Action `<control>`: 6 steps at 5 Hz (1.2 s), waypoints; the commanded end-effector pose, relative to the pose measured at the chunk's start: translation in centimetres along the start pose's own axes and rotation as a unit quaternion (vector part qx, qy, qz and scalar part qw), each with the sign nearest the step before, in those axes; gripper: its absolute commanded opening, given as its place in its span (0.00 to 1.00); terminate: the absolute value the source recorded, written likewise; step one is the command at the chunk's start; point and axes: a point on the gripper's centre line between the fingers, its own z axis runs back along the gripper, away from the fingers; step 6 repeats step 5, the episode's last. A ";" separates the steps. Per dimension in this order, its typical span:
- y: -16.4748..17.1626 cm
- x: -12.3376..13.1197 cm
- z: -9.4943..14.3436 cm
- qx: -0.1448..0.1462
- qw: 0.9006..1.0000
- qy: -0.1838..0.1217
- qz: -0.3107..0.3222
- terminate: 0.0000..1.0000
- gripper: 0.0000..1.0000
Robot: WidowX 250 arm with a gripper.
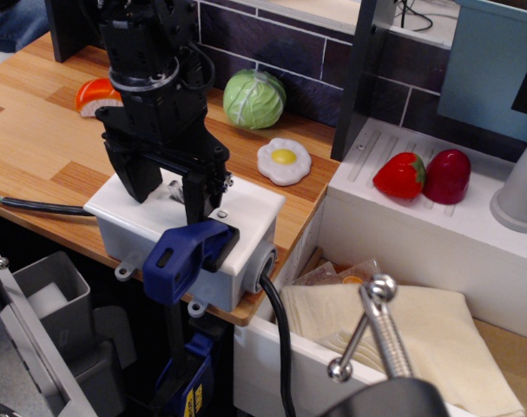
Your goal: Move light switch to the right
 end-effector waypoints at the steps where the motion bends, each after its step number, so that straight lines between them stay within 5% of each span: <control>1: -2.9 1.9 0.4 -0.027 1.000 0.000 -0.012 0.00 1.00; 4: -5.2 2.6 -0.1 -0.032 0.999 0.025 -0.019 0.00 1.00; 5: -4.5 2.8 0.9 -0.026 1.000 -0.003 -0.011 1.00 1.00; 6: -4.5 2.8 0.9 -0.026 1.000 -0.003 -0.011 1.00 1.00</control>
